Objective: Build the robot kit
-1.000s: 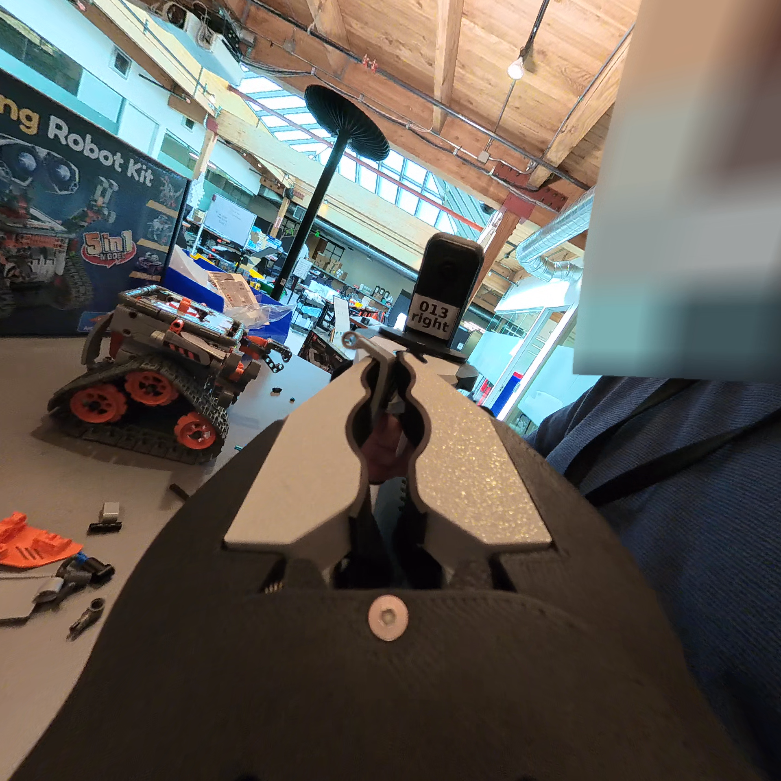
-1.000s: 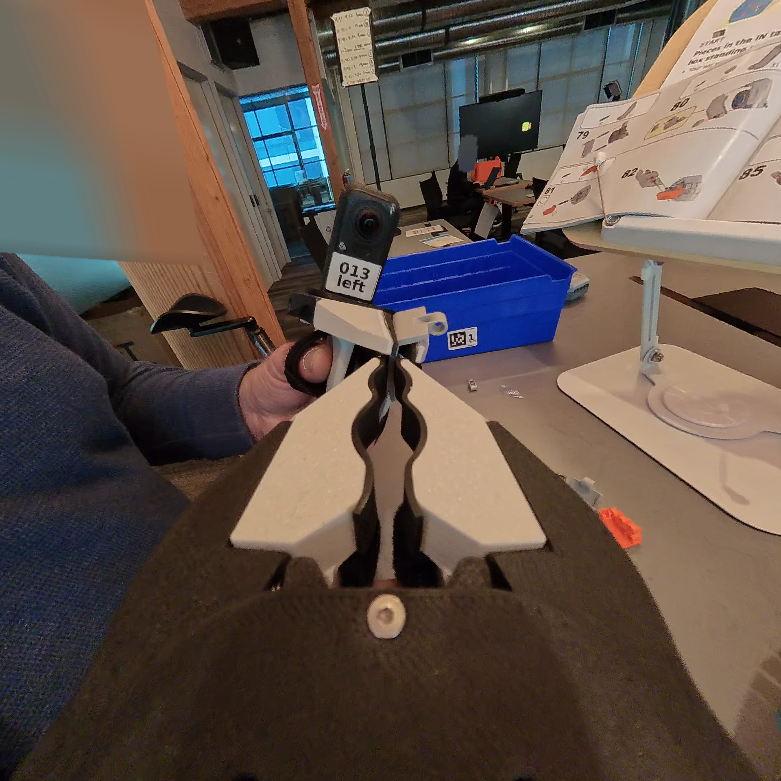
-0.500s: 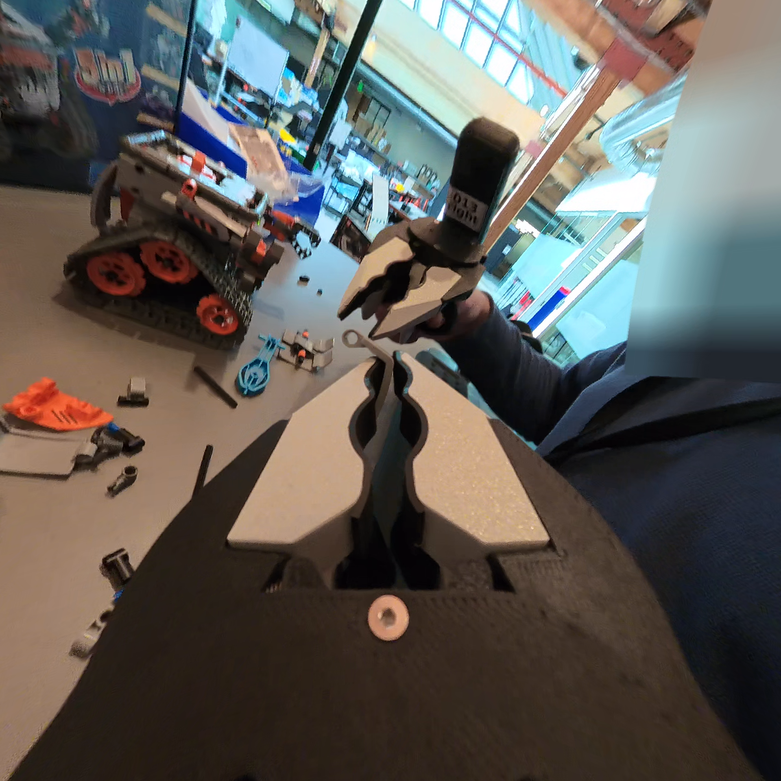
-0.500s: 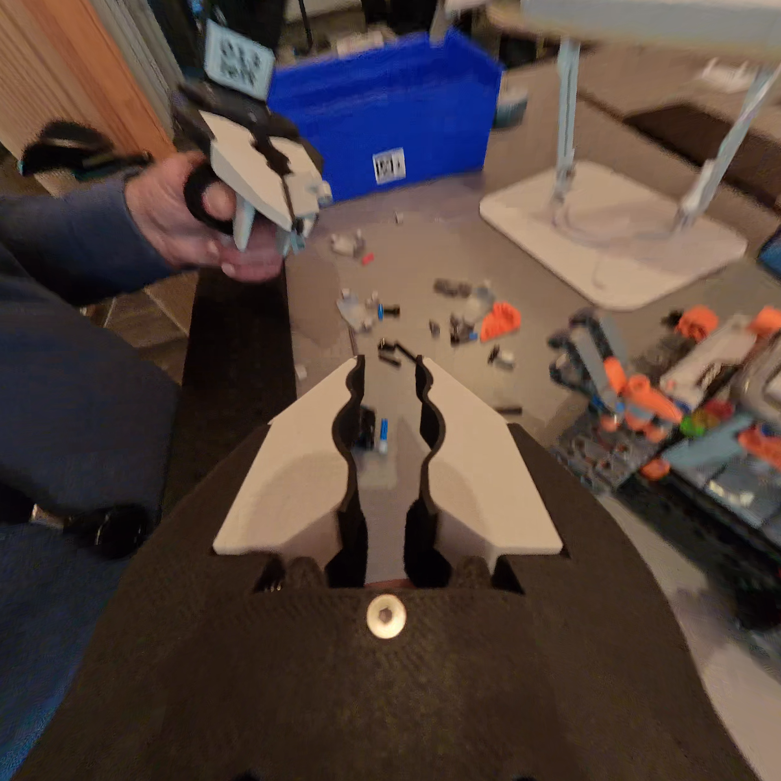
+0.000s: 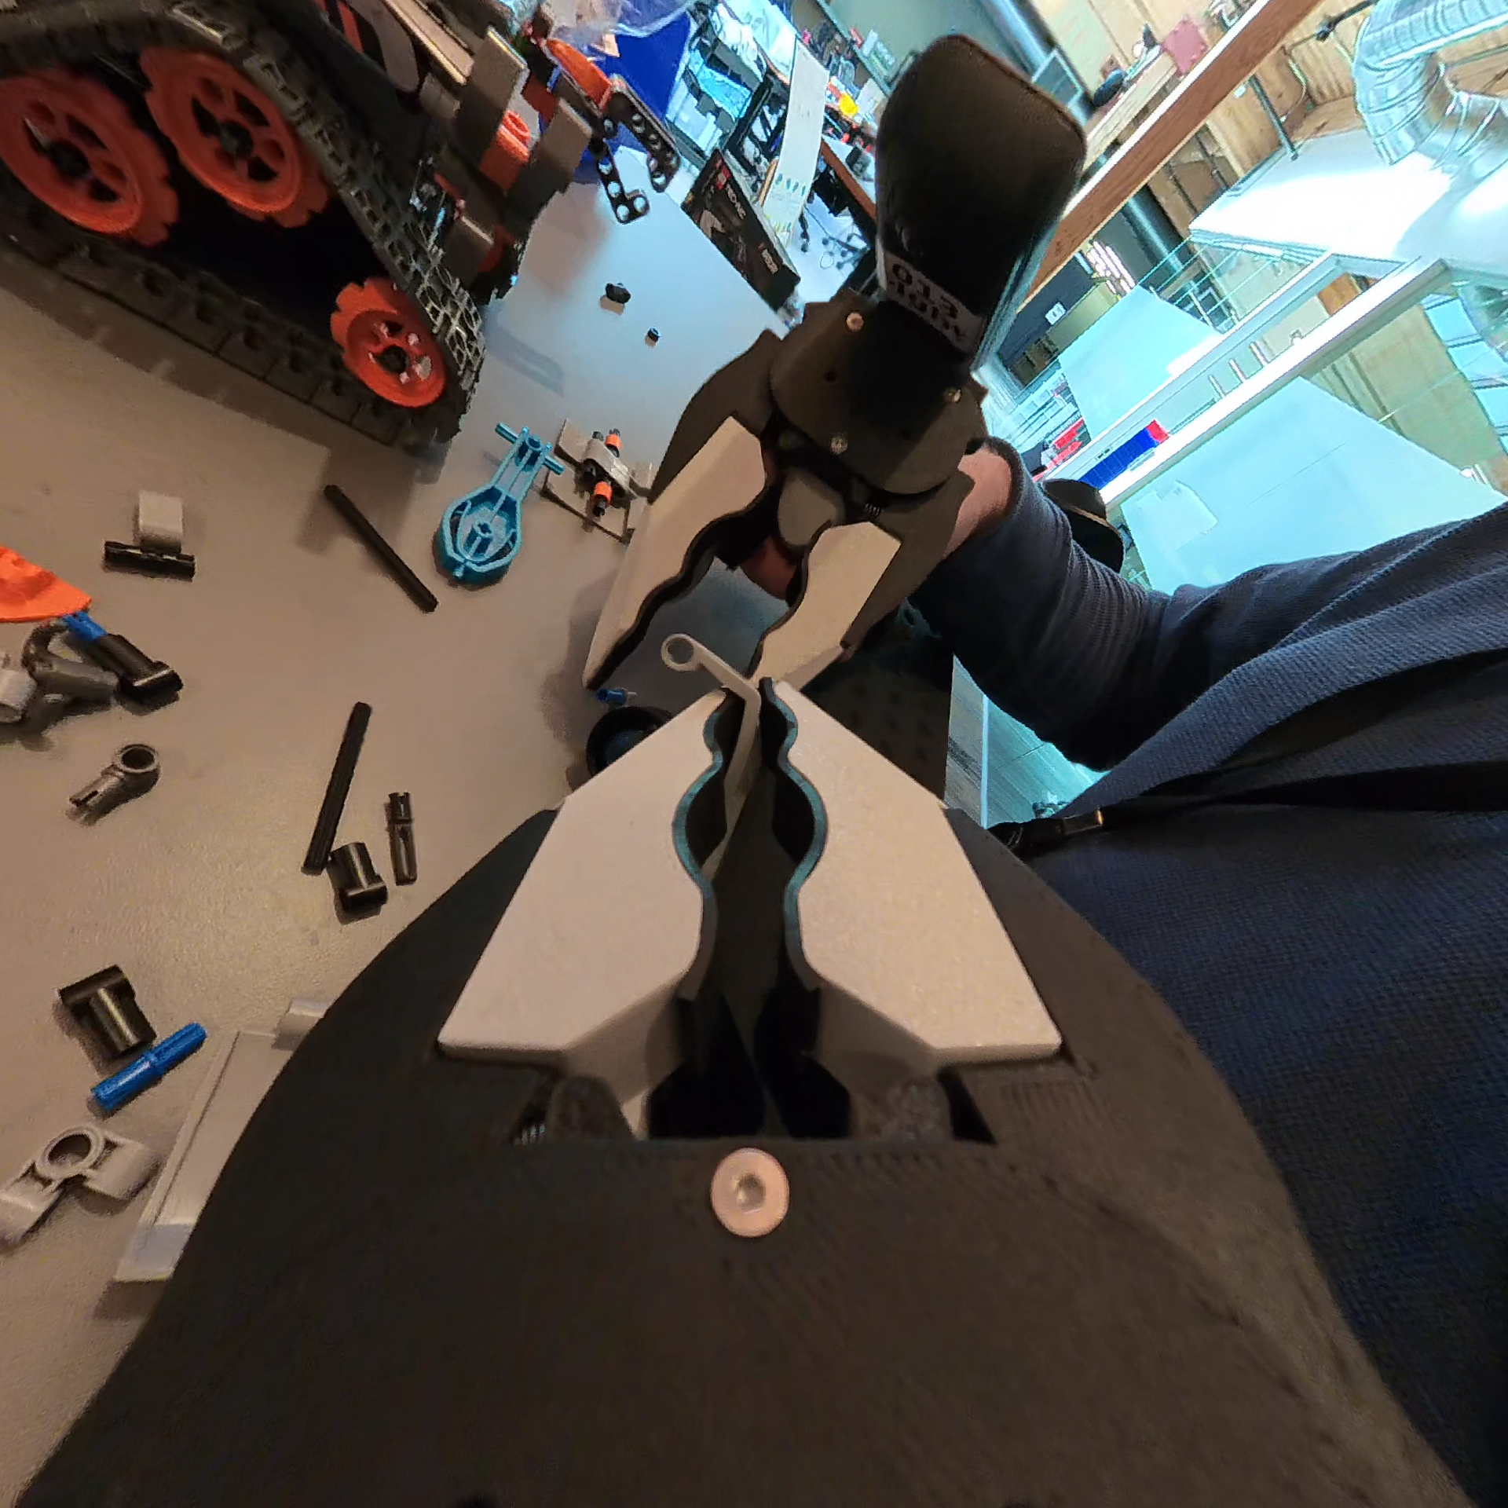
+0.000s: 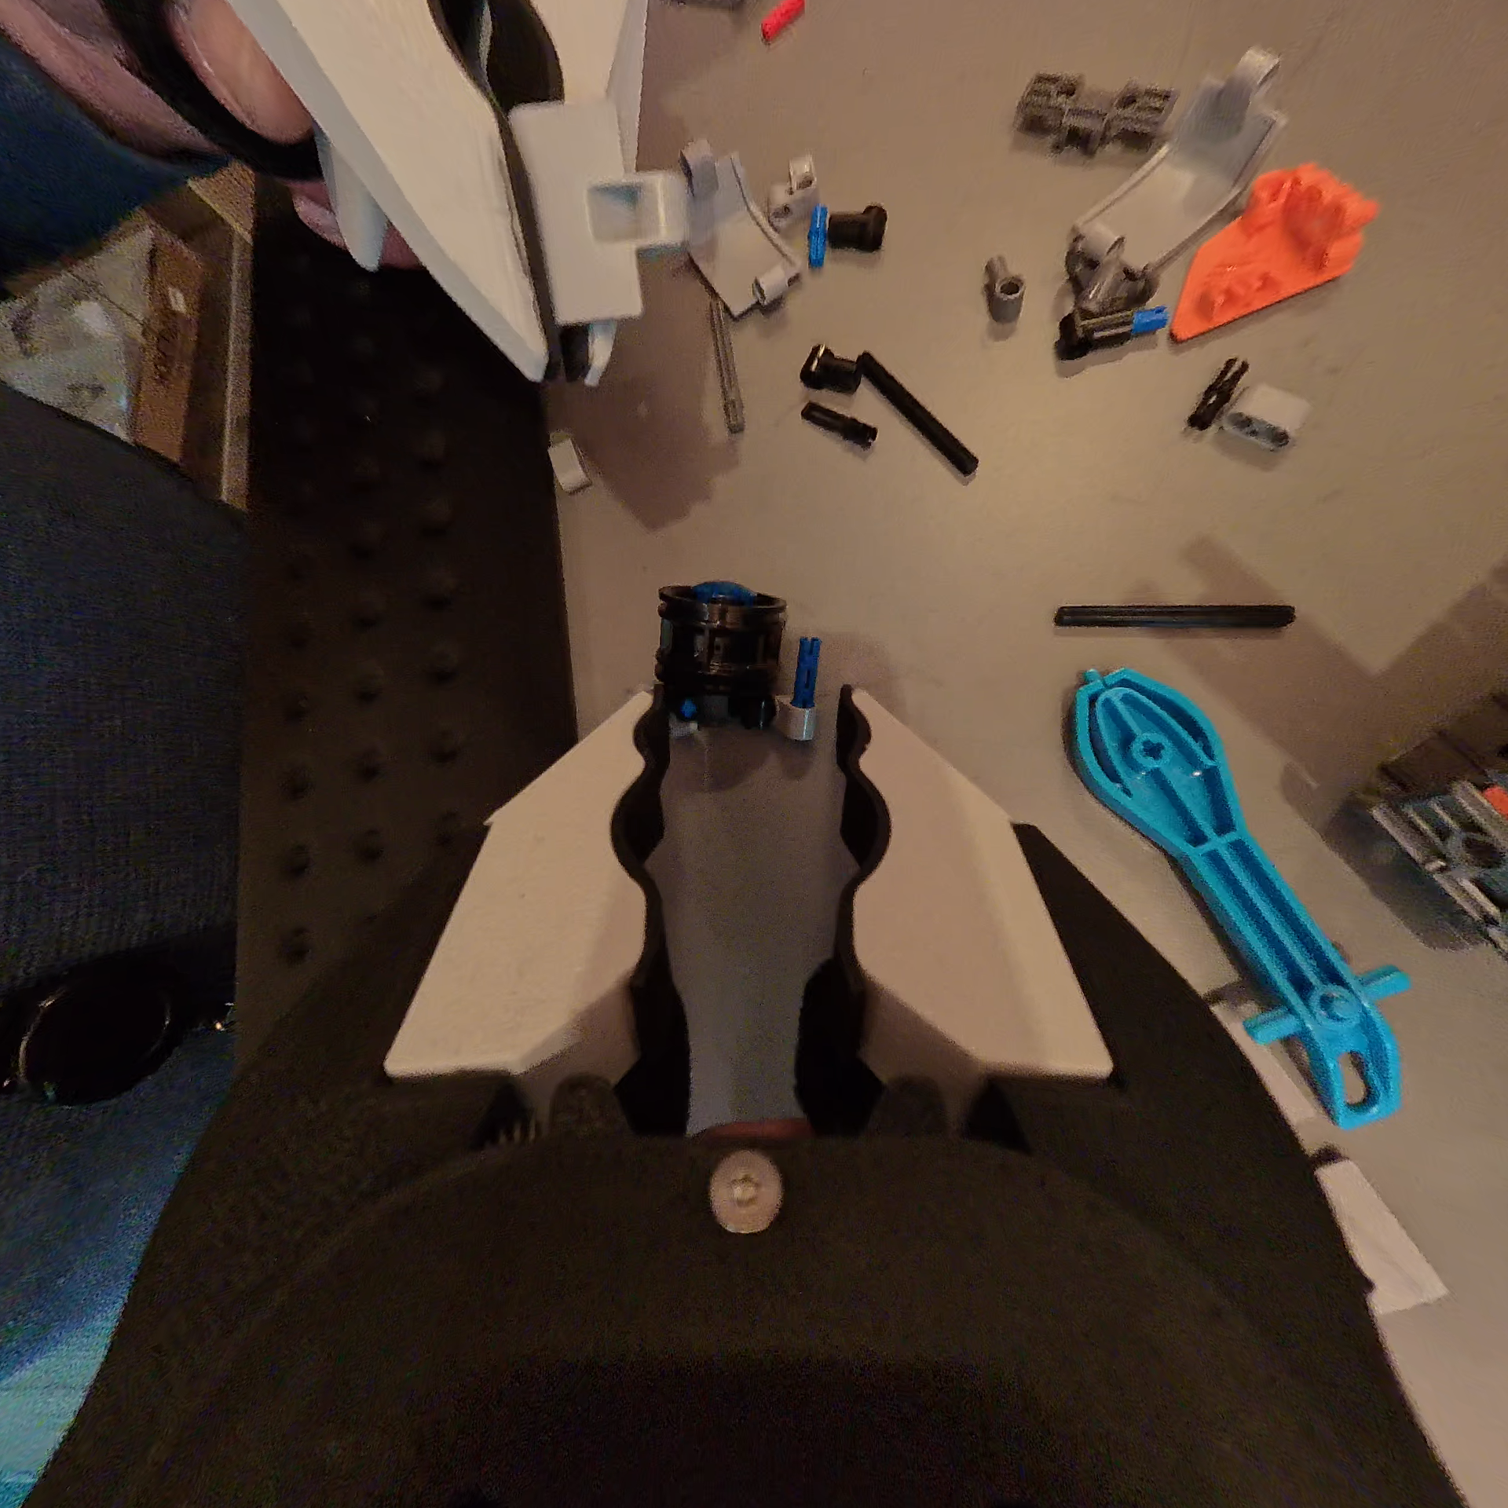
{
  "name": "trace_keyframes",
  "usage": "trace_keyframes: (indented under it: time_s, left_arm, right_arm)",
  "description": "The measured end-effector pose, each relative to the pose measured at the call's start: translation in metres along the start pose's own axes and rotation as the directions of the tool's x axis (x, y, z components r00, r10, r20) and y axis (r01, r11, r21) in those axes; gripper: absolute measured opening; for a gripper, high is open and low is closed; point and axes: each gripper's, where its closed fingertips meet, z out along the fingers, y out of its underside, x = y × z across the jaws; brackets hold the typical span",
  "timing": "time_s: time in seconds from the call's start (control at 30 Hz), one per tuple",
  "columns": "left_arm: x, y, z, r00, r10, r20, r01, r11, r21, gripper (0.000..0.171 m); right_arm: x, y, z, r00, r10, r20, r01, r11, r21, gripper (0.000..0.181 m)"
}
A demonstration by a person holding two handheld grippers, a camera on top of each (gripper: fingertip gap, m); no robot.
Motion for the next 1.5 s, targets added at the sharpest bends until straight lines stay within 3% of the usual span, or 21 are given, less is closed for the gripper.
trace_keyframes:
  time_s: [0.13,0.3,0.43,0.53,0.73,0.87,1.03,1.23,1.33,1.5]
  left_arm:
    - [-0.004,0.001,0.002,1.0,-0.013,0.008,0.013,1.0,-0.018,0.002]
    - [-0.009,0.012,0.007,1.0,-0.015,0.005,0.016,0.993,-0.115,0.002]
    - [-0.016,0.024,0.013,1.0,-0.025,0.01,0.027,0.976,-0.218,0.002]
    - [-0.018,0.028,0.015,1.0,-0.021,-0.003,0.019,0.964,-0.265,0.002]
    - [-0.023,0.027,0.017,0.999,-0.025,-0.022,0.017,0.958,-0.286,0.001]
    - [-0.027,0.03,0.018,0.999,-0.043,-0.029,0.031,0.951,-0.308,0.001]
    - [-0.023,0.035,0.017,0.997,-0.044,-0.056,0.023,0.944,-0.33,0.001]
    - [-0.018,0.036,0.009,0.998,-0.039,-0.054,0.019,0.942,-0.336,0.002]
    - [-0.017,0.039,0.001,0.998,-0.041,-0.041,0.025,0.94,-0.341,0.002]
    - [-0.016,0.044,-0.004,0.998,-0.049,-0.038,0.033,0.937,-0.348,0.002]
  right_arm:
    - [-0.004,-0.003,0.005,1.0,-0.004,0.009,0.004,1.0,-0.004,0.033]
    - [-0.006,-0.005,0.003,0.992,-0.122,-0.032,0.121,0.991,-0.051,0.033]
    - [-0.011,-0.008,0.004,0.982,-0.186,-0.042,0.181,0.979,-0.094,0.048]
    - [-0.008,-0.006,0.0,0.991,-0.133,-0.024,0.131,0.989,-0.069,0.05]
    - [-0.005,0.0,-0.006,0.999,0.044,0.0,-0.044,0.999,0.011,0.024]
    - [0.0,-0.001,0.002,0.99,0.138,0.005,-0.138,0.99,0.037,0.02]
    - [-0.006,-0.003,0.011,0.985,0.161,0.059,-0.162,0.986,0.027,0.0]
    - [-0.015,-0.004,0.013,0.993,0.086,0.078,-0.088,0.996,0.025,0.002]
    - [-0.014,-0.01,0.006,0.996,0.038,0.076,-0.042,0.998,0.048,0.027]
    - [-0.013,-0.016,0.011,0.988,0.042,0.151,-0.045,0.999,0.013,0.033]
